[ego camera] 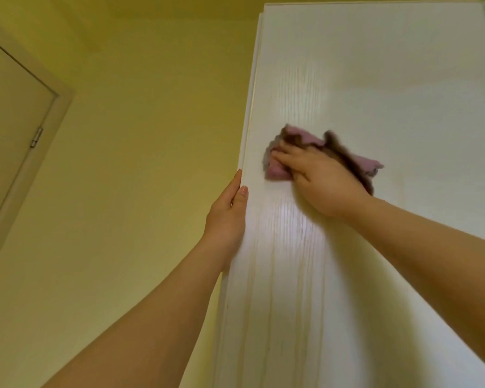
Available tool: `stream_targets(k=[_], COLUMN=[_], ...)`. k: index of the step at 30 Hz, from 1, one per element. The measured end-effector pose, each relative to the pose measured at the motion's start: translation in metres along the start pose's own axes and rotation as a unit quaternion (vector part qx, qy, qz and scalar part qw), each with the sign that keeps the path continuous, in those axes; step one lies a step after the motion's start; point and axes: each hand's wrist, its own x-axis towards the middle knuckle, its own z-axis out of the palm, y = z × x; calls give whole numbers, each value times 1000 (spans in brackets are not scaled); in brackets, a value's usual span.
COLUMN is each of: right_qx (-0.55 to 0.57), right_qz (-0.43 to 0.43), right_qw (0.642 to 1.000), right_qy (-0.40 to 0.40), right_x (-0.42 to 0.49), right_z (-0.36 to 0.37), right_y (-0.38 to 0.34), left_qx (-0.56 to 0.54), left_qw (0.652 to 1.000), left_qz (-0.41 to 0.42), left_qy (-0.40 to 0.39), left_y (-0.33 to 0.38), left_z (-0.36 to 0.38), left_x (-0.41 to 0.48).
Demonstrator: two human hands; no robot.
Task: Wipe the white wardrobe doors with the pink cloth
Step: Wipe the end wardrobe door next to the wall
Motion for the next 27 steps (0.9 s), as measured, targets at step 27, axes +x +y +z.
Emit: stream_targets(k=[27], right_qx=[-56], right_qz=[-58], right_qw=[995], right_qy=[-58], right_x=[-51], right_z=[-22], right_y=[34], left_qx=[182], left_qw=[980], left_qz=[74], left_qy=[36], left_y=[9], left_z=[5], left_x=[-8])
